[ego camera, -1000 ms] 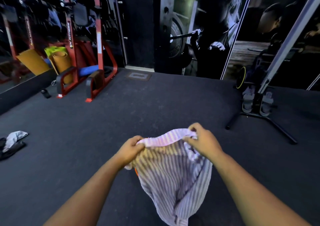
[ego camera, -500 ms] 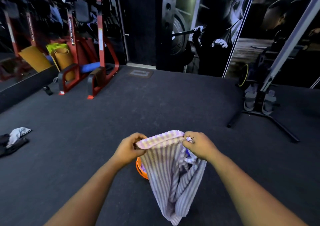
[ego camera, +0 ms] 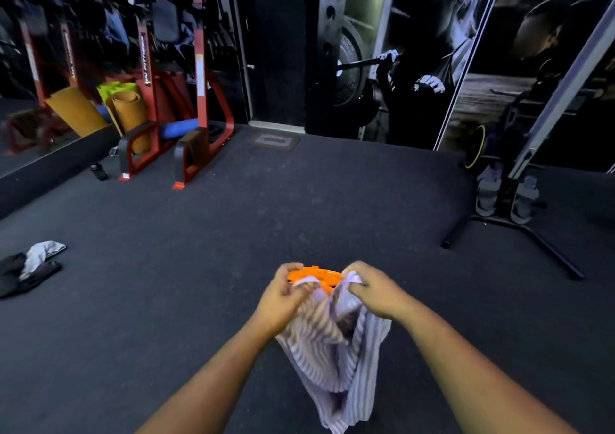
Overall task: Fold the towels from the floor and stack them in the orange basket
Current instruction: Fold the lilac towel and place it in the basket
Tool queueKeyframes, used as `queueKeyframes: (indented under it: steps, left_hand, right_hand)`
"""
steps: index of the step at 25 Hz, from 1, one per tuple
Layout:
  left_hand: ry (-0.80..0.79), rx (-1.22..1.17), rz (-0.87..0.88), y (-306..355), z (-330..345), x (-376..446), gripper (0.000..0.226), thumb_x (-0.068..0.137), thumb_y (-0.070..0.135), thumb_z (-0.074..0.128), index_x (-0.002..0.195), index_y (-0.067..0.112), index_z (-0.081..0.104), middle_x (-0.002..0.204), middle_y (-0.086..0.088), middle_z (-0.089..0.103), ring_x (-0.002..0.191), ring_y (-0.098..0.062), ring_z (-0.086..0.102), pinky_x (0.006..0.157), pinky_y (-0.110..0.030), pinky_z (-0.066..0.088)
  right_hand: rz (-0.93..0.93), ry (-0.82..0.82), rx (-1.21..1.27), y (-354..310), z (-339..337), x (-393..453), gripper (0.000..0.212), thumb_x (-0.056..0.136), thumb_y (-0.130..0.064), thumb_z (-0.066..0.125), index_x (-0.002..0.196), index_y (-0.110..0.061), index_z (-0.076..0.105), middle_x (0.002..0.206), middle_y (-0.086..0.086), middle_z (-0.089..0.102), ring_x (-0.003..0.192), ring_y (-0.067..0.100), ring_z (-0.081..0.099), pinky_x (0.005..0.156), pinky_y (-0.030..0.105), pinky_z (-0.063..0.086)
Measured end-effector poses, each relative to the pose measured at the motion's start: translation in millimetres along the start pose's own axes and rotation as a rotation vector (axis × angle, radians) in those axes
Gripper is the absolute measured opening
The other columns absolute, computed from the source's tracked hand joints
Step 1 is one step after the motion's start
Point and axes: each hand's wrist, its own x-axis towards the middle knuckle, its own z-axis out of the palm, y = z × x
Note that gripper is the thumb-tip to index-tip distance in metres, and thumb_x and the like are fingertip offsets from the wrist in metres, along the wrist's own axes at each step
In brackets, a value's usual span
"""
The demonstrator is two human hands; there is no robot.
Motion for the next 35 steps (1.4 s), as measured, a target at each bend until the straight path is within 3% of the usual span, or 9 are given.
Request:
queueKeyframes:
  steps: [2,4,8,12,16,19,23,27,35]
  left_hand:
    - [-0.251,0.236,0.061,-3.9,6.1,2.5,0.051,0.088,0.031,0.066,0.138,0.025,0.054,0.104,0.006,0.071,0.091,-0.005,0.065,0.083,-0.030,0.053]
    - [-0.285,0.405,0.138,-8.3,3.9,8.4,0.033,0.091,0.037,0.059,0.117,0.020,0.069,0.100,0.003,0.074,0.091,-0.007,0.064,0.087,-0.037,0.052]
    - [-0.101,0.230,0.050,2.3,-11.3,12.2,0.022,0.101,0.022,0.059,0.079,0.023,0.066,0.071,0.021,0.064,0.070,0.006,0.056,0.074,-0.024,0.047]
    - [0.216,0.165,-0.019,-8.5,-34.9,22.0,0.025,0.100,0.020,0.055,0.081,0.007,0.066,0.074,0.006,0.063,0.070,-0.005,0.055,0.071,-0.032,0.044]
    - [0.245,0.173,-0.085,-9.9,-44.3,27.2,0.025,0.098,0.027,0.058,0.089,0.005,0.064,0.081,0.001,0.065,0.078,-0.014,0.059,0.076,-0.037,0.048]
    - [0.205,0.194,-0.129,-2.0,-28.0,27.3,0.025,0.093,0.033,0.067,0.108,0.016,0.056,0.089,0.002,0.064,0.080,-0.014,0.061,0.075,-0.029,0.048]
    - [0.305,0.322,-0.234,-7.1,-25.3,31.4,0.028,0.094,0.028,0.063,0.073,0.014,0.051,0.066,0.001,0.053,0.067,-0.021,0.052,0.055,-0.031,0.036]
    - [0.348,0.261,-0.196,-18.1,-36.2,24.2,0.047,0.095,0.033,0.064,0.059,0.017,0.037,0.054,0.004,0.035,0.054,-0.016,0.036,0.055,-0.034,0.028]
    - [0.316,-0.171,-0.101,-10.9,3.5,-4.1,0.004,0.098,0.014,0.066,0.096,0.010,0.069,0.088,-0.007,0.078,0.079,-0.016,0.070,0.072,-0.034,0.056]
  right_hand:
    - [-0.184,-0.133,0.078,-16.0,4.2,-4.2,0.018,0.095,-0.006,0.063,0.107,-0.017,0.070,0.109,-0.013,0.069,0.099,-0.005,0.061,0.086,0.014,0.043]
    - [-0.249,-0.137,0.143,-19.9,5.4,-5.1,0.017,0.096,-0.016,0.068,0.111,-0.023,0.072,0.110,-0.020,0.070,0.104,-0.009,0.063,0.090,0.015,0.047]
    - [-0.084,0.079,-0.140,5.9,-8.8,-6.9,0.018,0.086,-0.051,0.068,0.086,-0.034,0.064,0.081,-0.012,0.068,0.081,0.007,0.065,0.074,0.036,0.054]
    - [0.011,0.076,-0.511,27.3,-9.2,-21.5,0.033,0.094,-0.042,0.058,0.071,-0.025,0.042,0.078,-0.001,0.062,0.082,0.026,0.061,0.063,0.037,0.038]
    - [-0.047,0.208,0.002,41.7,-5.9,-26.4,0.026,0.101,-0.024,0.055,0.075,-0.025,0.057,0.073,-0.006,0.063,0.072,0.010,0.057,0.070,0.041,0.049]
    - [0.044,0.243,0.384,18.6,9.9,-17.1,0.015,0.098,-0.007,0.056,0.090,-0.014,0.067,0.084,-0.004,0.069,0.073,0.004,0.058,0.068,0.026,0.048]
    - [0.344,0.343,0.563,13.1,26.9,-9.3,0.018,0.093,-0.007,0.052,0.079,-0.001,0.062,0.077,0.002,0.057,0.074,0.014,0.050,0.063,0.029,0.039]
    - [0.394,0.284,0.482,15.3,24.7,-18.7,0.031,0.098,-0.023,0.059,0.070,-0.014,0.050,0.064,-0.004,0.043,0.063,0.014,0.040,0.055,0.031,0.029]
    - [0.139,0.348,0.182,-0.6,40.2,-15.8,0.038,0.101,-0.034,0.057,0.067,-0.020,0.049,0.061,-0.006,0.054,0.060,0.008,0.049,0.060,0.036,0.039]
